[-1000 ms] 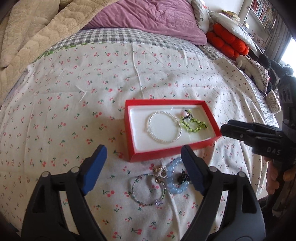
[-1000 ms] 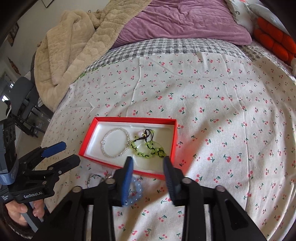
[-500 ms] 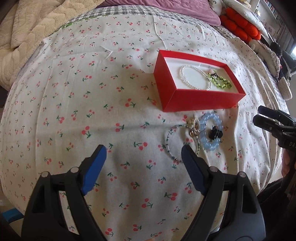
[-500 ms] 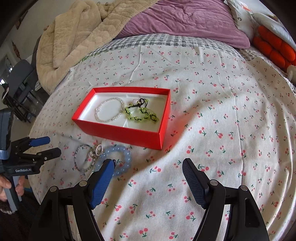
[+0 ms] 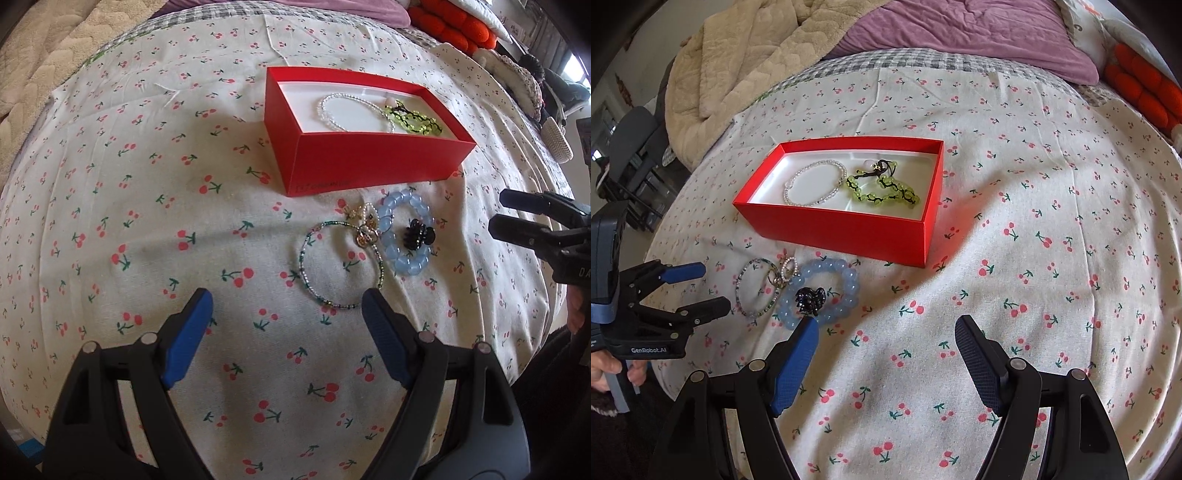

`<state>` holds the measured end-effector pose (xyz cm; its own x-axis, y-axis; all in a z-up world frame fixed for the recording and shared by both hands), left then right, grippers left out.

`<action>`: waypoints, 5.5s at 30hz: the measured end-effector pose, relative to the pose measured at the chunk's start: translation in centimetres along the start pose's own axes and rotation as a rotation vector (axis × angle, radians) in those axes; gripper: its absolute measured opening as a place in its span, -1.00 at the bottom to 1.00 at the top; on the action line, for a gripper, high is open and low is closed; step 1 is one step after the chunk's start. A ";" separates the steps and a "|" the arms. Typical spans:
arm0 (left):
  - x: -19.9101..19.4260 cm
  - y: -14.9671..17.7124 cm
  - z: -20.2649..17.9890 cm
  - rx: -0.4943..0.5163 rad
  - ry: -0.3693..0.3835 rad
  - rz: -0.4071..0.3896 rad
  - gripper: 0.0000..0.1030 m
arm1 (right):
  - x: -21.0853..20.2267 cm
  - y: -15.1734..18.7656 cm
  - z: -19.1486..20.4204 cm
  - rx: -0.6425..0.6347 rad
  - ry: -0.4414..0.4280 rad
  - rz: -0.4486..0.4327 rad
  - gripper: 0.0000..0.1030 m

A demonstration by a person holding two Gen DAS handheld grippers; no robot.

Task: Organize jewelry
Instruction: 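Return the left tool to the pile and grasp the teal seed-bead bracelet, then grasp the light blue bead bracelet with the right tool while the left lifts the teal bracelet, then carry both bracelets into the red box and open both tools, then lower the left tool onto a gold ring and close on it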

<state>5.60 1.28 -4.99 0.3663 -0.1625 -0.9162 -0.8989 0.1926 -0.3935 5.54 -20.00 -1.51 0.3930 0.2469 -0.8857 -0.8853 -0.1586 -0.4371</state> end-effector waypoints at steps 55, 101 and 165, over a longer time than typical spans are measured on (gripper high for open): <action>0.5 -2.2 -0.2 -0.007 0.035 -0.019 -0.93 | 8.2 -2.1 5.6 -0.320 0.077 0.063 -0.77; -5.7 -10.4 -3.3 -0.133 0.331 -0.214 -0.93 | -6.6 -9.5 5.1 -0.080 -0.034 -0.287 -0.77; -2.1 -1.9 1.8 -0.091 -0.100 -0.090 0.58 | -1.4 -3.1 2.6 -0.067 -0.018 -0.109 0.44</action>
<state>6.94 2.97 -2.48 0.4644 -0.0775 -0.8822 -0.8777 0.0927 -0.4702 7.06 -17.38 1.43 0.4810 0.2834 -0.8297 -0.8188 -0.1931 -0.5406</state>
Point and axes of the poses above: each gripper's, at about its wrist camera, not at the fingertips, and x roughly the way its jaws point, z to its left, y to its underside, the point moved 2 cm from there along x, roughly the way its jaws point, and after that the axes turned 2 degrees about -y, right-handed, at the moved point
